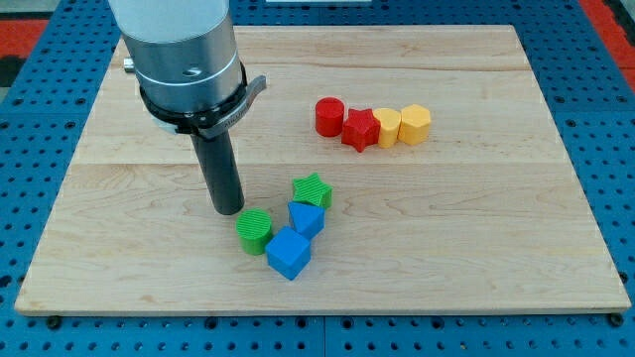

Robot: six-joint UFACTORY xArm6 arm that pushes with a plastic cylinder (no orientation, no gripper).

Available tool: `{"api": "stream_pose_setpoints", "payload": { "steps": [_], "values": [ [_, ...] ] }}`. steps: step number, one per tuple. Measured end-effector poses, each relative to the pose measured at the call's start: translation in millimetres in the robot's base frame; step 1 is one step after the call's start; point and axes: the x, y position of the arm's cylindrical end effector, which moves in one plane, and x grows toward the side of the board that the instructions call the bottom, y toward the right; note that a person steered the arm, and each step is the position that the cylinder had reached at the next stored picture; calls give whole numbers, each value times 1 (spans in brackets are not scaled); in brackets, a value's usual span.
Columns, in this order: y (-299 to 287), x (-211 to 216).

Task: Separate the yellow blocks from red star

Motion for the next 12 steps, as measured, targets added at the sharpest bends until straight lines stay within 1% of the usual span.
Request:
{"api": "stream_pose_setpoints", "payload": {
  "steps": [1, 2, 3, 4, 5, 7, 8, 9, 11, 12],
  "values": [
    [-1, 0],
    [-15, 17],
    [-15, 19],
    [-17, 20],
    [-42, 4],
    [31, -94],
    [22, -98],
    [44, -96],
    [180, -96],
    [208, -95]
  ]
}}
